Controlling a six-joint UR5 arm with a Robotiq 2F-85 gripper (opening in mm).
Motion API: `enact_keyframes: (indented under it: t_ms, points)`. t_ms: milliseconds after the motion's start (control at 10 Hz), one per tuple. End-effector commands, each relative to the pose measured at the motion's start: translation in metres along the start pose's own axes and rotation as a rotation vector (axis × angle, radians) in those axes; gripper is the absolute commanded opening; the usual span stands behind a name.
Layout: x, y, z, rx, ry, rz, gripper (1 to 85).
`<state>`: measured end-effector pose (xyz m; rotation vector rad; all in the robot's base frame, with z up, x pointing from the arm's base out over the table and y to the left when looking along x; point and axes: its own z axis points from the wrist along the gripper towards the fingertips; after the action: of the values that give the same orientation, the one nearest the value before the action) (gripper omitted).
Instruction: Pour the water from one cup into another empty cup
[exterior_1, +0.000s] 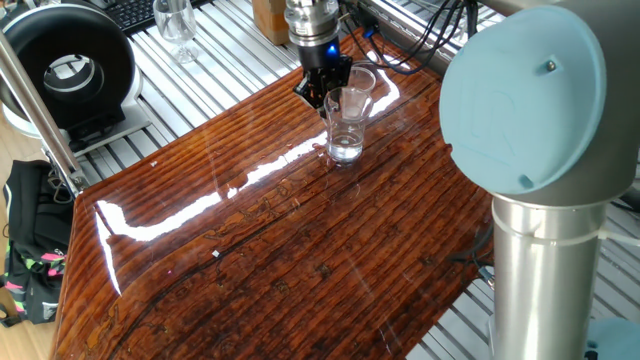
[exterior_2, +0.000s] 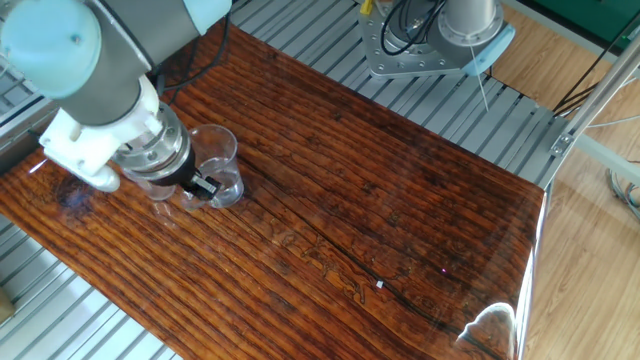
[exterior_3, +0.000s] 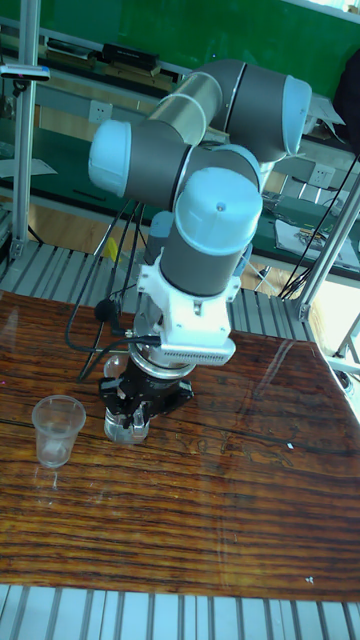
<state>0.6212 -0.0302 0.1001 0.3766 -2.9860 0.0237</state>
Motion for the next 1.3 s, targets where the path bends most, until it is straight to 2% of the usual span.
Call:
enact_keyframes:
  t_ms: [0,200,300,500,700,800,1000,1100,1200]
  points:
    - [-0.009,0.016,-0.022,-0.058,-0.078,-0.183,2.0]
    - [-0.011,0.019,-0.031,-0.054,-0.113,-0.315,2.0]
    - [-0.009,0.030,-0.035,-0.091,-0.124,-0.366,1.7]
    - [-0.010,0.039,-0.039,-0.127,-0.149,-0.456,1.7]
    - [-0.011,0.038,-0.041,-0.116,-0.163,-0.487,1.7]
    - [-0.013,0.033,-0.044,-0.092,-0.176,-0.491,1.7]
    - [-0.022,0.038,-0.054,-0.096,-0.238,-0.519,1.7]
    - [-0.020,0.037,-0.057,-0.088,-0.238,-0.552,1.7]
    - [-0.018,0.037,-0.062,-0.077,-0.235,-0.629,1.7]
